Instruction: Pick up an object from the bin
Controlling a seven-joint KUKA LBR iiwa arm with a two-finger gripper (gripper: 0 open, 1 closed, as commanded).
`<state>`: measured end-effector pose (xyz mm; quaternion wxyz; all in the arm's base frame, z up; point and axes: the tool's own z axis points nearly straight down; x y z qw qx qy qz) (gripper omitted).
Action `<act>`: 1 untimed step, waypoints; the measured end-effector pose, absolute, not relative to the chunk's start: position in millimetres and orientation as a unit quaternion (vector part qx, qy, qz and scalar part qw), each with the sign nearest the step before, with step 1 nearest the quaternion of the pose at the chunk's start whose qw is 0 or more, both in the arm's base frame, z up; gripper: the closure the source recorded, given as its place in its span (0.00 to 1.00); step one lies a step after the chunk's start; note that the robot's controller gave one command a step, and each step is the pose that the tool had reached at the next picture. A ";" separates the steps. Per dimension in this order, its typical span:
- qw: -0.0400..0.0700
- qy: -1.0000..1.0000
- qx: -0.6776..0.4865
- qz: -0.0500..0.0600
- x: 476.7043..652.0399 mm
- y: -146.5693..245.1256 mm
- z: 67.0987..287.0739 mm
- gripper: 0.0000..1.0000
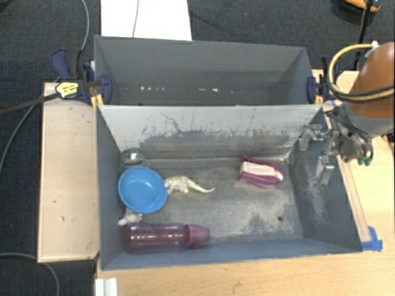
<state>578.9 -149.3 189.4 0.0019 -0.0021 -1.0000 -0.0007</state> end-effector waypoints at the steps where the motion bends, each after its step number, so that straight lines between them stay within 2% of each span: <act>1: -0.002 -1.000 0.000 0.000 580.6 -148.8 194.5 0.00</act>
Offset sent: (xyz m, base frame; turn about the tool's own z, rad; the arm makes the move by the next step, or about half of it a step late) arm 0.0086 0.0077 -0.1067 0.0303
